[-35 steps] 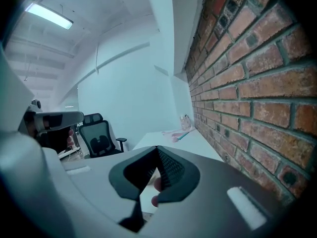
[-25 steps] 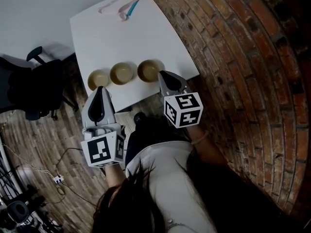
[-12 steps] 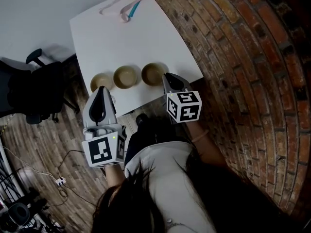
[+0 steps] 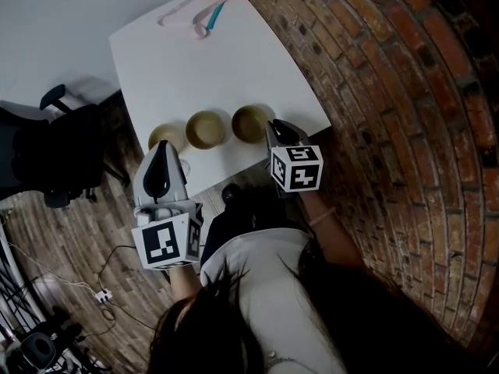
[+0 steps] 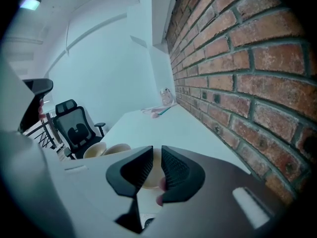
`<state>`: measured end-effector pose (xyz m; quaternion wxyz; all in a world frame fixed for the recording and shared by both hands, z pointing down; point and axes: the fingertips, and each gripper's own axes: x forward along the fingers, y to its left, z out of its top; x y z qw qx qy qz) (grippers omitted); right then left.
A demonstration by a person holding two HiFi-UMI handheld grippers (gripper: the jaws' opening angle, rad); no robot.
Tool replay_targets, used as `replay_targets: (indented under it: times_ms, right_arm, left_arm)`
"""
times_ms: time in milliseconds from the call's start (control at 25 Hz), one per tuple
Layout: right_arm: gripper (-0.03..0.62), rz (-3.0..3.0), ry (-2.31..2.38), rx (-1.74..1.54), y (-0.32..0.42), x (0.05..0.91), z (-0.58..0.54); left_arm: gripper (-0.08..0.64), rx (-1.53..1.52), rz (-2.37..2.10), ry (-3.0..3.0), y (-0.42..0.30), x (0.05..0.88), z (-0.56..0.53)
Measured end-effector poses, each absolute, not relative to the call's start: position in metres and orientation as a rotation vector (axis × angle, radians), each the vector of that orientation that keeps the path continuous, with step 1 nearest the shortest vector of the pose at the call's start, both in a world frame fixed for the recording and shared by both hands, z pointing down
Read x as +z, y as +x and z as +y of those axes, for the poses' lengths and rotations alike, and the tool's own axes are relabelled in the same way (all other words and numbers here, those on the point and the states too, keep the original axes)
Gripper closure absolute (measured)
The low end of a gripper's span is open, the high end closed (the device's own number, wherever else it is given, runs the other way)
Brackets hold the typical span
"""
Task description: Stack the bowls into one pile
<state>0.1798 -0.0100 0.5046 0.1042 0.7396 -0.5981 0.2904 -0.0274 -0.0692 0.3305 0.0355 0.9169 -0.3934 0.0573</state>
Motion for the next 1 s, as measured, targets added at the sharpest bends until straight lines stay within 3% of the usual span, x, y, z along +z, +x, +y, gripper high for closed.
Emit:
replay_targets:
  times_ms: [1000]
  right_arm:
    - [0.494, -1.564, 2.179, 1.098, 0.199, 0.573, -0.022]
  left_arm:
    - [0.56, 0.269, -1.09, 2.829, -0.013, 0.353, -0.111]
